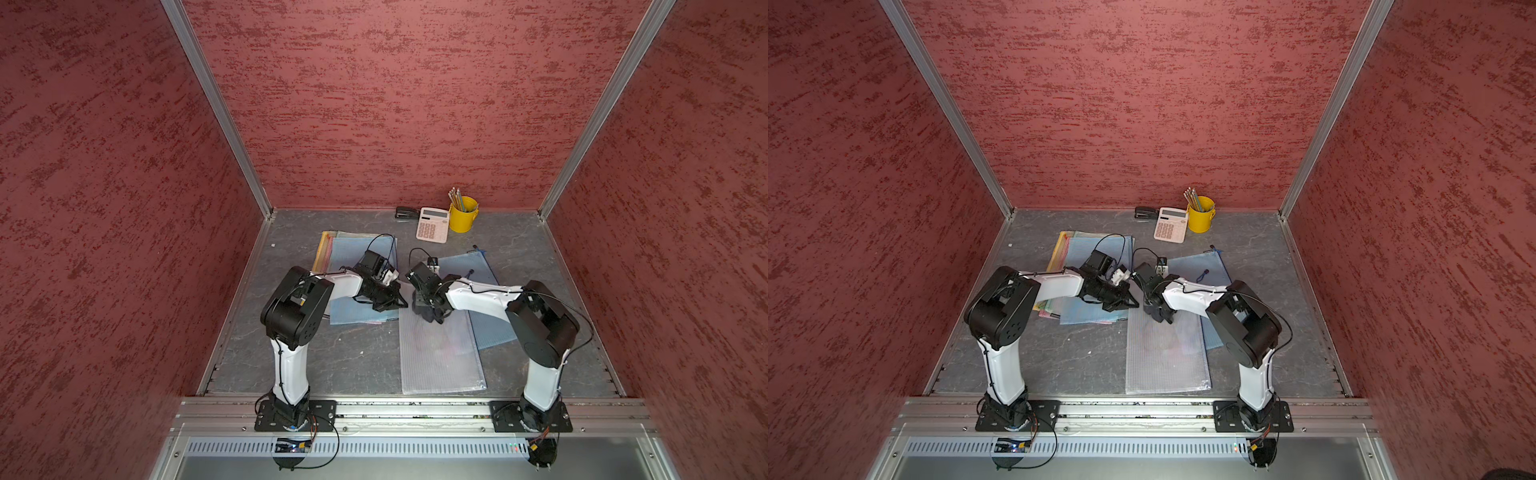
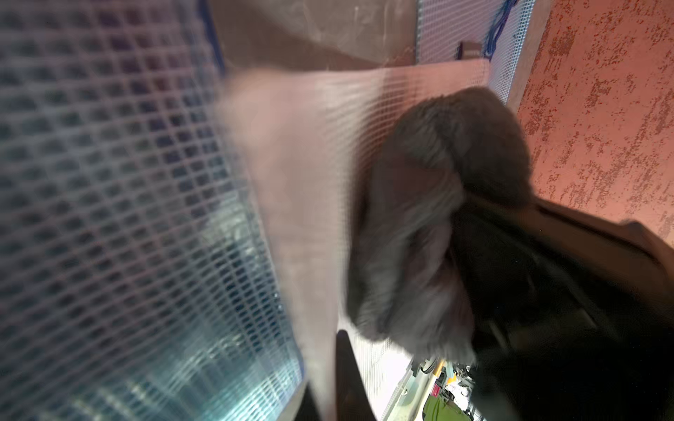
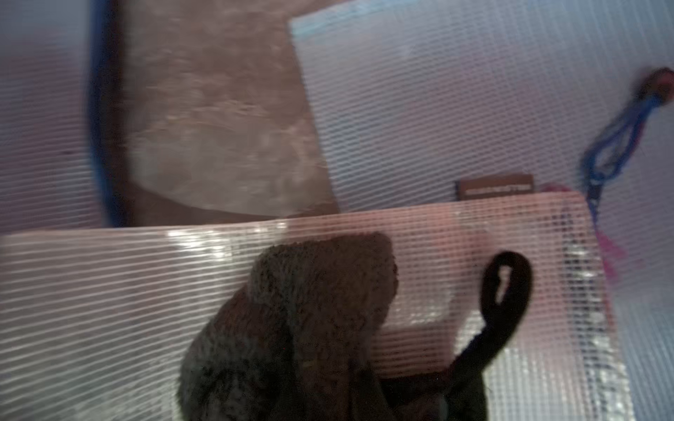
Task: Wipe the document bag
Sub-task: Wipe the dirt from the document bag, then adjust the document bag at the center of the board.
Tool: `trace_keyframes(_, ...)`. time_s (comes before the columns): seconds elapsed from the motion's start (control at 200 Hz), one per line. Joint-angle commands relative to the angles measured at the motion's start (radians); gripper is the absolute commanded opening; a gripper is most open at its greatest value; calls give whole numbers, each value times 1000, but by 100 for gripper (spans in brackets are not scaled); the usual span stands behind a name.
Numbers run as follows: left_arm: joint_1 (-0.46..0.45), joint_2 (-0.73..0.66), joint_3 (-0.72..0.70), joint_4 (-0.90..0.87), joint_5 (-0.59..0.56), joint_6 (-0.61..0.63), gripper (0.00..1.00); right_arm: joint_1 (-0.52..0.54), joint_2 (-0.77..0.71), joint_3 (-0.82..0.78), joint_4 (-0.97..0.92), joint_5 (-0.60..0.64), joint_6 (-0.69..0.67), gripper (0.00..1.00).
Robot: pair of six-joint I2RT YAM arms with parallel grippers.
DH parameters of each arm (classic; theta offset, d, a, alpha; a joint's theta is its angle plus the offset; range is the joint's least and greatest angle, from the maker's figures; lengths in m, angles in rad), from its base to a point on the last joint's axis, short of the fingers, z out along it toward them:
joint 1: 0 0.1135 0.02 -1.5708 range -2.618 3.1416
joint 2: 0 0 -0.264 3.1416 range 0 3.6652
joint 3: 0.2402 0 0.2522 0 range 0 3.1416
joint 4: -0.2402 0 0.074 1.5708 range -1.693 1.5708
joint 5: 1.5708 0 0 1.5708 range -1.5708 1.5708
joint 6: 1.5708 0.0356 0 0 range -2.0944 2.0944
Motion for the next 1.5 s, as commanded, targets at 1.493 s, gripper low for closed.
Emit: trace_keyframes(1.493, -380, 69, 1115, -1458, -983, -10, 0, -299, -615, -179, -81, -87, -218, 0)
